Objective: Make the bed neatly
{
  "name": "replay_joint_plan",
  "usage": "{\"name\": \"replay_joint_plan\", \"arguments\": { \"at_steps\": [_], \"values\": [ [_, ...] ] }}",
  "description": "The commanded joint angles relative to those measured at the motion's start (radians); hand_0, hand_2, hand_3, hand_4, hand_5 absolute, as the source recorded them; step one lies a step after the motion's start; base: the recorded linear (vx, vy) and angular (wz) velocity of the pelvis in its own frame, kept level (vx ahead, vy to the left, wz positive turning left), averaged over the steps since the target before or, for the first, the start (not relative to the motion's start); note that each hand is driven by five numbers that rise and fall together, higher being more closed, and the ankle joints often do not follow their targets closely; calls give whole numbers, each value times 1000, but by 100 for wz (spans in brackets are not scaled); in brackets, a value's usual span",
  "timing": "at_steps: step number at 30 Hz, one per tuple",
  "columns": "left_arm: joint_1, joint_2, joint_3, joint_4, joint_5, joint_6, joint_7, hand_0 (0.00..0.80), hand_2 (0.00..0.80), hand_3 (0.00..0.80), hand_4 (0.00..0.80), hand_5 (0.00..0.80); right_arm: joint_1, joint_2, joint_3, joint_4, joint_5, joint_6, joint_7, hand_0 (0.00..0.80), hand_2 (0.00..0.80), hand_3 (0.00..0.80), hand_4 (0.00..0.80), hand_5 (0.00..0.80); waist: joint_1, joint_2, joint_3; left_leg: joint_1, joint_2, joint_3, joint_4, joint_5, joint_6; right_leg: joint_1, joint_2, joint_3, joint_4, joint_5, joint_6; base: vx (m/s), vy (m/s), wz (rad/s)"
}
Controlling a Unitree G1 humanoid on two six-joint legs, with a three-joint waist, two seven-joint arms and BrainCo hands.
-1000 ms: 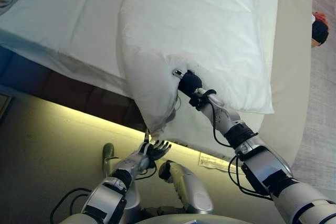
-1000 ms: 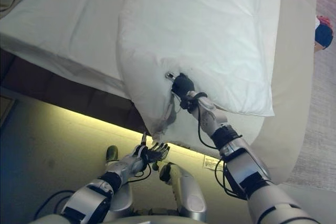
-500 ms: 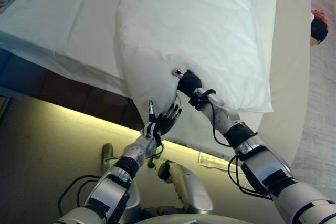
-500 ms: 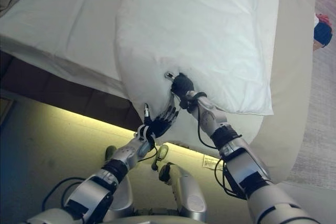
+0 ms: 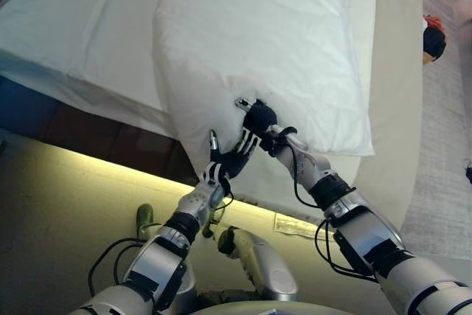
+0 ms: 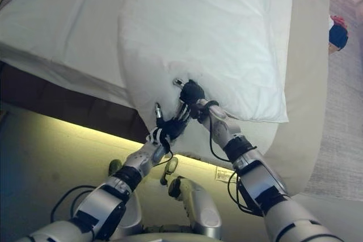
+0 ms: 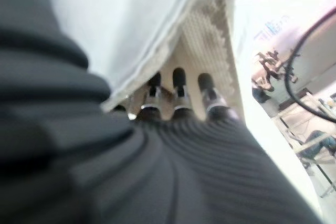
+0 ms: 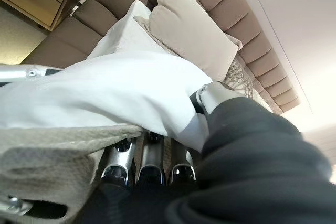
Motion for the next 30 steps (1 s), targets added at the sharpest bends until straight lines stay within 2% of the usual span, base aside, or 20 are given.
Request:
{"name": "replay_joint_plan", "arguments": {
  "at_steps": [1,5,20,21,22,23,24,25,30],
  "values": [
    [-78,-94,5,-58,-25,-4,-79,0,0,0,0,0,-57,13,-35,-169,38,-62,59,800,800,800,800,800,-2,-30,-12,-48,-7,-34,-3,58,43,88,-71,31,12,-23,123,0,0,0],
    [-73,-97,25,-52,-25,-35,-110,0,0,0,0,0,-51,11,-42,-162,34,-66,58,800,800,800,800,800,-1,-26,-10,-41,-9,-35,-10,60,42,95,-73,30,8,-26,123,0,0,0],
    [-28,-57,70,2,-25,-84,-29,0,0,0,0,0,-27,4,-54,-185,39,-78,52,800,800,800,800,800,24,-30,5,-41,-10,-49,-7,56,43,105,-80,5,4,-26,126,3,-5,3],
    [-25,-54,72,5,-25,-82,-27,47,47,47,47,47,-28,5,-53,-185,40,-78,49,800,800,800,800,800,25,-30,5,-41,-11,-49,-8,56,43,106,-81,5,4,-26,126,0,0,0],
    [-19,-48,77,11,-25,-77,-29,248,248,248,248,248,-25,5,-54,-185,41,-78,47,800,800,800,800,800,27,-29,6,-39,-11,-49,-9,57,43,110,-81,3,1,-26,126,0,0,0],
    [-17,-45,79,13,-25,-75,-30,402,402,402,402,402,-26,3,-54,-185,41,-78,46,800,800,800,800,800,28,-28,6,-37,-12,-49,-10,56,44,112,-82,2,0,-26,126,0,0,0],
    [-12,-42,80,15,-25,-74,-32,656,656,656,656,656,-28,3,-55,-184,44,-75,41,800,800,800,800,800,30,-27,7,-35,-13,-49,-13,57,44,115,-81,2,-3,-25,127,0,0,0],
    [-10,-38,79,16,-25,-71,-38,800,800,800,800,800,-28,3,-54,-184,45,-74,39,800,800,800,800,800,31,-26,7,-32,-14,-48,-15,58,44,118,-81,1,-5,-25,127,0,0,0],
    [-5,-32,78,6,-25,-93,-33,800,800,800,800,800,-22,-3,-60,-182,43,-63,38,800,800,800,800,800,34,-18,5,-25,-20,-47,-18,57,46,126,-84,-2,-9,-23,128,0,0,0]
  ]
}}
